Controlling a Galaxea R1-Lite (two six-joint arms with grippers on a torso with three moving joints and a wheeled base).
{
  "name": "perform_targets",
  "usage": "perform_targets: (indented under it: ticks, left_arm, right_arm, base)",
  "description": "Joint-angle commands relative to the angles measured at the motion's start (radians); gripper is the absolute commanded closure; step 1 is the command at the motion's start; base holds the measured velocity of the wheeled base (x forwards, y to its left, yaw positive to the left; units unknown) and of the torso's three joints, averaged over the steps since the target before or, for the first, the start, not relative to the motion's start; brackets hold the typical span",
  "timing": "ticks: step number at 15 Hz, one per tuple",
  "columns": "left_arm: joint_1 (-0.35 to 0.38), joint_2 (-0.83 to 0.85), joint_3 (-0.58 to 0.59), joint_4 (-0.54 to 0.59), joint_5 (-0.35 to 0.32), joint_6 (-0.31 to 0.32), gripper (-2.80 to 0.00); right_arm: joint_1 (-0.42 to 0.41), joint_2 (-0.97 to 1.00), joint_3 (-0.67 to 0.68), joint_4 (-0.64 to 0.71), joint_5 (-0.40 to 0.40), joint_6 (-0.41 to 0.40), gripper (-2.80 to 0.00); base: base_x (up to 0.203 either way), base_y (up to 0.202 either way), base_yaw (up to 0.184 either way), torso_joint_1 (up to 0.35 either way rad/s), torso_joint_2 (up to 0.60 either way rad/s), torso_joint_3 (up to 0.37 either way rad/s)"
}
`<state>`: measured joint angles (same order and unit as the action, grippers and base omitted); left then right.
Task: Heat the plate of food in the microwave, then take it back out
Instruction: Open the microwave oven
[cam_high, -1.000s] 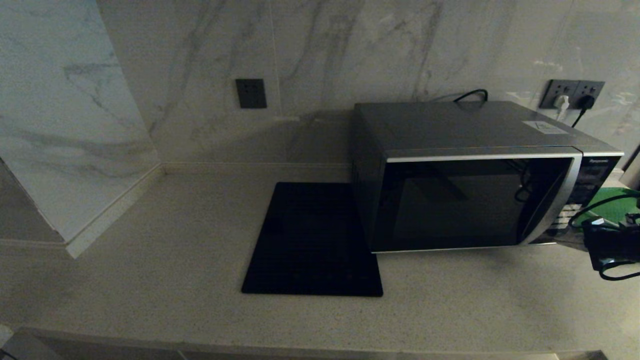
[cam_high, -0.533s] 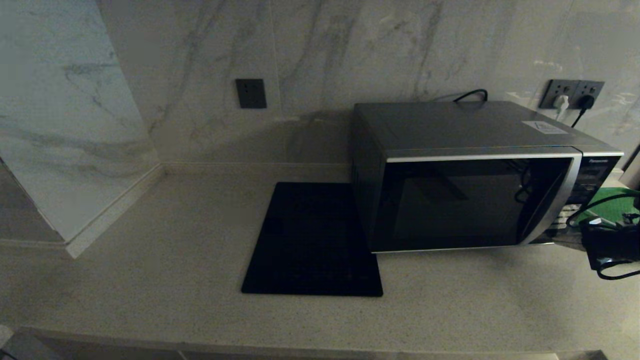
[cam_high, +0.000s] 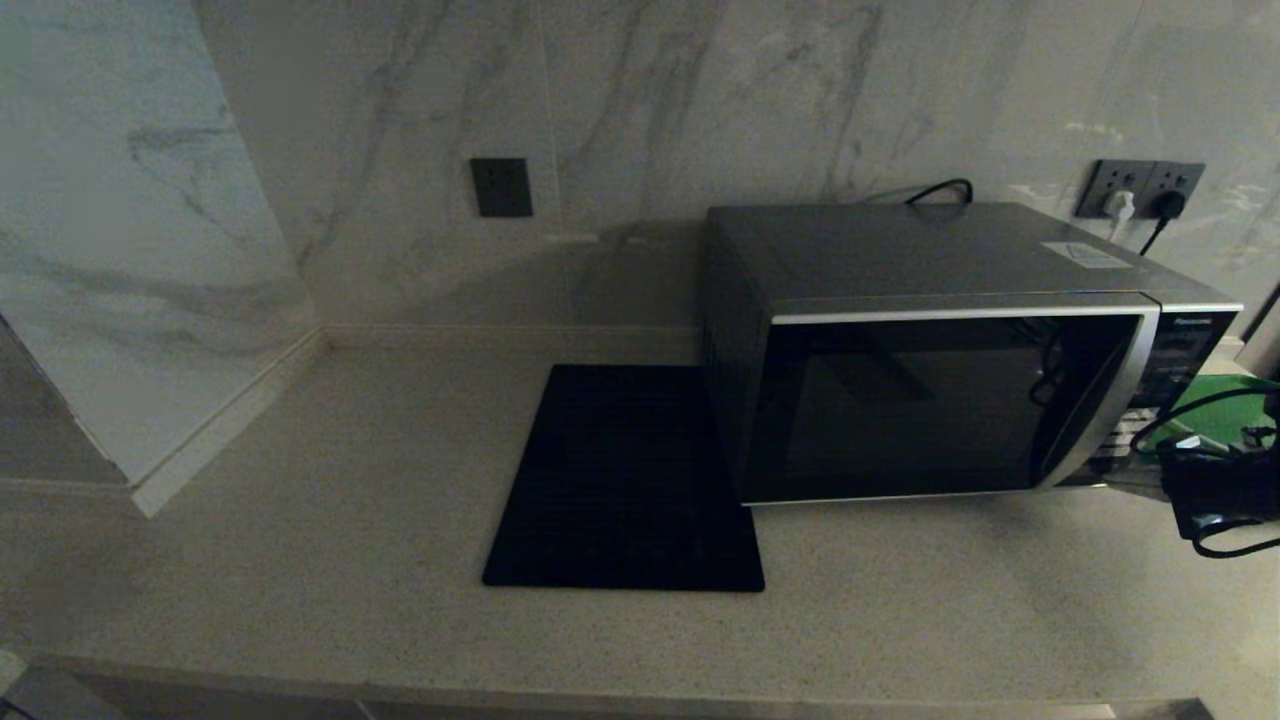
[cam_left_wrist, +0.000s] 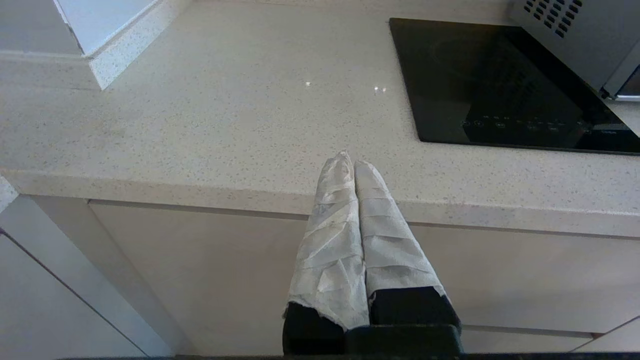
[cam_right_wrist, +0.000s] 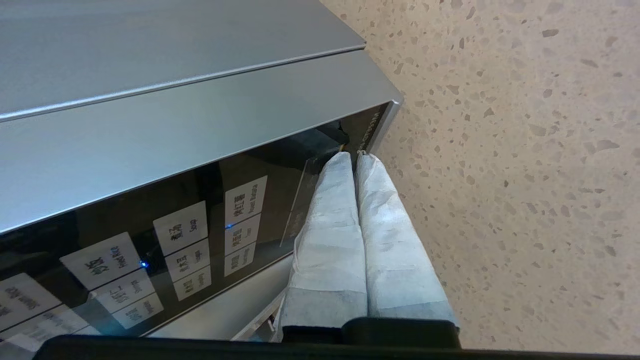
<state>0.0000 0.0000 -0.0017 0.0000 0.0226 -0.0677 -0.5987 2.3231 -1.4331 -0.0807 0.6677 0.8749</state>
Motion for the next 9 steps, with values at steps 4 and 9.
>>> perform_targets:
  ticks: [4,9]
  left_arm:
    - [0.0,0.0,0.0,0.0,0.0,-0.001,0.0]
    - [0.0,0.0,0.0,0.0,0.0,0.0,0.0]
  right_arm:
    - [0.019,0.005,-0.001,-0.038,0.003,0.006,0.0]
    - [0.052,0.006,-0.013,-0.042,0.001,0.004,0.0]
  base:
    - [0.0,0.0,0.0,0.0,0.0,0.0]
    - [0.0,0.0,0.0,0.0,0.0,0.0]
